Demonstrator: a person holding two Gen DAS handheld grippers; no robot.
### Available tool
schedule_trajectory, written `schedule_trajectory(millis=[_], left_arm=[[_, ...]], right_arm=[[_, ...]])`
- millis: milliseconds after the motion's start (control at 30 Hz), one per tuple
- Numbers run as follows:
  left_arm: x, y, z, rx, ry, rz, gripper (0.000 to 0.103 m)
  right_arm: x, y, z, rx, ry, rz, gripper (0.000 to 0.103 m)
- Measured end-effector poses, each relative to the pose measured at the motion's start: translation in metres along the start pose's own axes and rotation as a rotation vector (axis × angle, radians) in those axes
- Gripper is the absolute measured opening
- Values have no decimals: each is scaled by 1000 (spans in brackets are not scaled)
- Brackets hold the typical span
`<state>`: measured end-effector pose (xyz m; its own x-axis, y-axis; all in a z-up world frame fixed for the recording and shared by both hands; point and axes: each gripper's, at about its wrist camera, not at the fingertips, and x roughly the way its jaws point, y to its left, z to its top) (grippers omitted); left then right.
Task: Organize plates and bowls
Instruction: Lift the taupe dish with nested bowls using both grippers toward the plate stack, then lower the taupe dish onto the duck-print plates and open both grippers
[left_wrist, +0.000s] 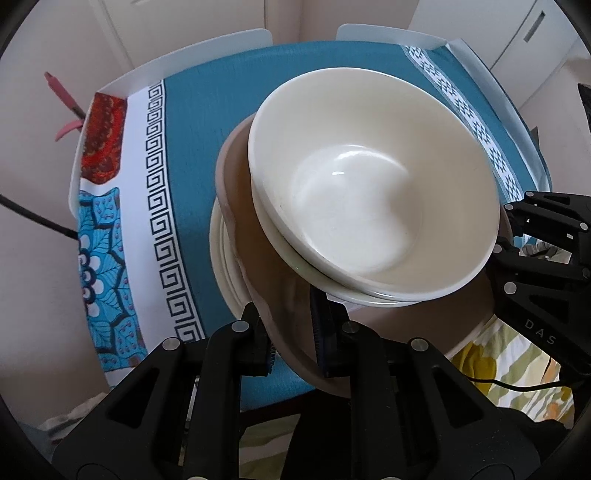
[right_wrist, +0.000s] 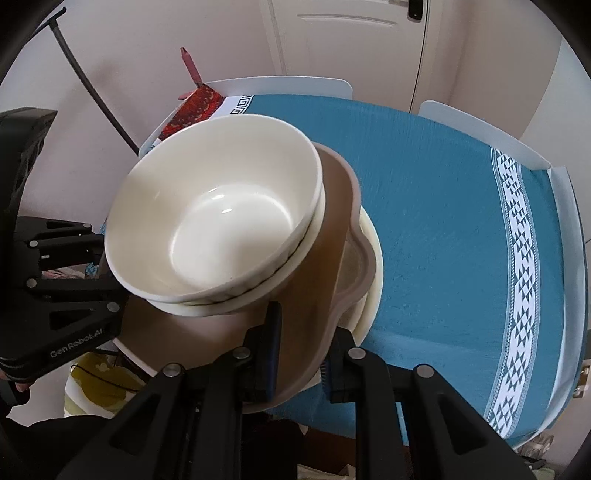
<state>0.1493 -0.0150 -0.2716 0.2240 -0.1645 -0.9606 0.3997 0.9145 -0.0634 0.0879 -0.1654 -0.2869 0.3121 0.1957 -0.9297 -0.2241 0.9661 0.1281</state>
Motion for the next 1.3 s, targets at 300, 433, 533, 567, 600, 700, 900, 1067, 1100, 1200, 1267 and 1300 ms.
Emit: schedule_trajectory(millis=[300, 433, 533, 567, 600, 700, 900, 1067, 1100, 1200, 1267, 1300], left_arm=[[9, -2, 1, 10, -38, 31, 14], [10, -2, 1, -2, -43, 37, 14], [14, -1, 2, -11, -23, 57, 15], [16, 0, 3, -19, -8, 53, 15], [18, 2, 3, -25, 5, 43, 15], [20, 1, 3, -26, 23, 42, 15], [12, 0, 4, -7, 40, 64, 15], [2, 1, 4, 0, 58, 66, 15], [1, 2, 4, -1, 61, 66, 15], [-6, 2, 3, -1, 64, 68, 15], [-11, 2, 3, -2, 67, 74, 15], [-13, 2, 2, -3, 65, 75, 15]], right_arm=[[7, -6, -2, 30, -11, -4, 17], [9, -10, -2, 46, -11, 14, 17], [9, -11, -2, 71, -4, 22, 17], [10, -12, -2, 80, 5, 26, 17], [10, -12, -1, 85, 12, 29, 17], [12, -11, 1, 89, 34, 36, 17], [11, -12, 7, 94, 66, 35, 18], [6, -15, 13, 114, 87, 25, 23], [4, -17, 14, 128, 94, 19, 25], [-5, -22, 17, 174, 99, 13, 28], [-10, -25, 19, 192, 105, 2, 29], [-13, -27, 19, 202, 107, 3, 29]])
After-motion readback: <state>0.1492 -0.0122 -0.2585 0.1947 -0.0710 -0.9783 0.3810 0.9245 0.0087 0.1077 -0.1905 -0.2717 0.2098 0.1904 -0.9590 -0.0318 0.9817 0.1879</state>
